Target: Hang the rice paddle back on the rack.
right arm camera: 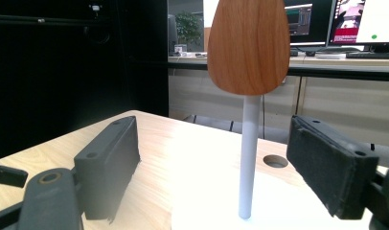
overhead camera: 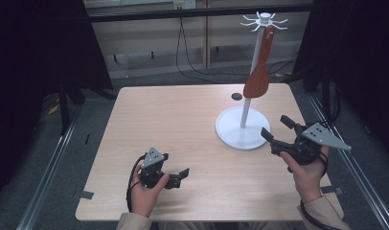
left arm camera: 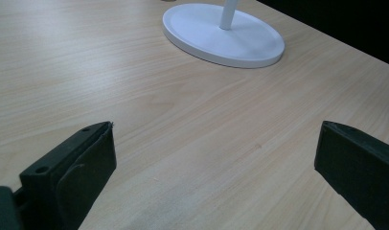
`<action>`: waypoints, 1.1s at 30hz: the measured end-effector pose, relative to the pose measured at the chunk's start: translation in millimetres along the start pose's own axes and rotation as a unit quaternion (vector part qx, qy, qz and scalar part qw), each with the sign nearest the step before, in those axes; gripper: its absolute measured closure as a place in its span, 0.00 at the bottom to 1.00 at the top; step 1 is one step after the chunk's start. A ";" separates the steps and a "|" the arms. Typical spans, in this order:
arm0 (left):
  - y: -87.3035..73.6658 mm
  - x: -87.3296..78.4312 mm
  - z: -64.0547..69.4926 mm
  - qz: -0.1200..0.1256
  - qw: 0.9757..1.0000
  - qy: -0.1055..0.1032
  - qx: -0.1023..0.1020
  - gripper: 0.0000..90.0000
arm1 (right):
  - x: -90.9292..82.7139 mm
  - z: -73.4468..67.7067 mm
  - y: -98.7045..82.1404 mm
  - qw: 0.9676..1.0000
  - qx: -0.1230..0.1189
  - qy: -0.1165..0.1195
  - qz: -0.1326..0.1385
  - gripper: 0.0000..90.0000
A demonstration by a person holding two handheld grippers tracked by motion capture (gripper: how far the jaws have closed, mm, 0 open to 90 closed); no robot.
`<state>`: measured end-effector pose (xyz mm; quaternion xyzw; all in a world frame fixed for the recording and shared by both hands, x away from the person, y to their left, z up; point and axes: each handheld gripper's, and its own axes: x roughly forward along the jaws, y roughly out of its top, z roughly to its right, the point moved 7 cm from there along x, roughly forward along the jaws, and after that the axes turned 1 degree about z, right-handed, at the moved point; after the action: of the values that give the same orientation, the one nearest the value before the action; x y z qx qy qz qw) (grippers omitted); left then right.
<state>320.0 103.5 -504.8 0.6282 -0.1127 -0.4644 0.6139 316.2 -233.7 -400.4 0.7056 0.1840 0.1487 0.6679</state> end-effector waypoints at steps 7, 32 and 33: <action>-0.1 0.3 0.5 0.001 1.000 -0.002 -0.001 0.01 | -3.2 -0.6 -9.9 1.000 0.002 -0.001 -0.009 0.20; -1.3 1.7 2.8 0.001 1.000 -0.010 0.000 0.01 | -11.1 2.2 -32.4 0.999 0.010 0.008 -0.029 0.14; -1.5 1.7 2.8 0.000 1.000 -0.009 0.001 0.01 | -11.1 2.2 -33.2 0.999 0.013 0.009 -0.028 0.14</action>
<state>318.3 100.8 -506.3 0.6249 -0.1189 -0.4699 0.6120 305.3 -239.4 -433.2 0.7073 0.2119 0.1338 0.6610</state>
